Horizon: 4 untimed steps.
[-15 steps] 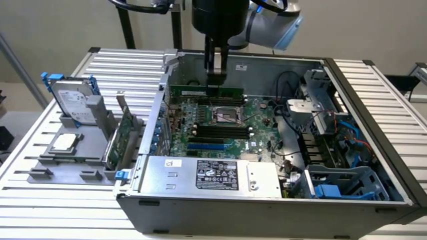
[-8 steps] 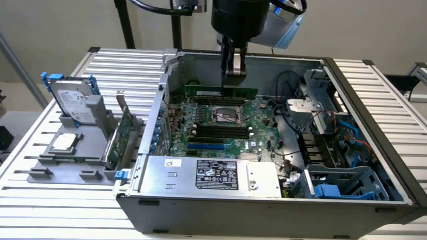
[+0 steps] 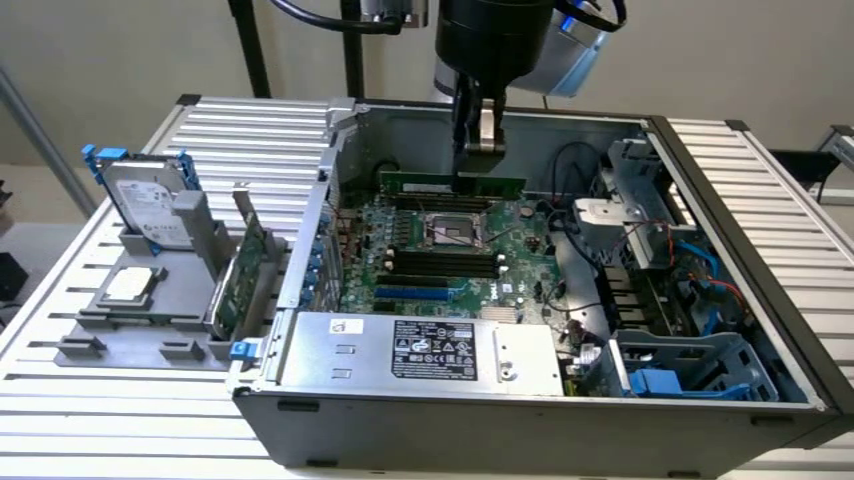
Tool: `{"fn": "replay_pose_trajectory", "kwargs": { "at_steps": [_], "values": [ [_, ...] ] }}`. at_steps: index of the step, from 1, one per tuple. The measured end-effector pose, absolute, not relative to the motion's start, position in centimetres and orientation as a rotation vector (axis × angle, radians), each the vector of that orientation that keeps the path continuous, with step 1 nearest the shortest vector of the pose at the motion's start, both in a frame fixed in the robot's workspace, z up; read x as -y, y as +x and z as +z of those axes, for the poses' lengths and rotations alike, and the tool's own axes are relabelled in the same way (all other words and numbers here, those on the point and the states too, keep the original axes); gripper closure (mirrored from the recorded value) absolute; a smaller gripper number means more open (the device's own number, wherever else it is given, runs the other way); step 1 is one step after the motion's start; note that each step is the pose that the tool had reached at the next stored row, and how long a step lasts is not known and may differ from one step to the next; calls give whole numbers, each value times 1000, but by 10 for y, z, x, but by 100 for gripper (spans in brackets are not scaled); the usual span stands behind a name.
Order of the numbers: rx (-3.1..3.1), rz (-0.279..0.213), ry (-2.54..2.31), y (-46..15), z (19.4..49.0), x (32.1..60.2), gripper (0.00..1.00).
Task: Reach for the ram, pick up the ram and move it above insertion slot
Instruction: 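Pick up the ram and move it above insertion slot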
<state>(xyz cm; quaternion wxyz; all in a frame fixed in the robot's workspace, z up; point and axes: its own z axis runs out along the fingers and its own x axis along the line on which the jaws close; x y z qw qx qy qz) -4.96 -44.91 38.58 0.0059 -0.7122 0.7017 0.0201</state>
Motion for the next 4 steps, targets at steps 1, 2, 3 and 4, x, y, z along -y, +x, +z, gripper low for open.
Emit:
{"fn": "replay_pose_trajectory", "kwargs": {
  "at_steps": [1, 2, 3, 4],
  "values": [
    [-2196, 63, -2229, -50, 386, 449, 86],
    [-2196, 63, -2229, -50, 386, 449, 86],
    [-2196, 63, -2229, -50, 386, 449, 86],
    [-2196, 63, -2229, -50, 386, 449, 86]
  ]
}}
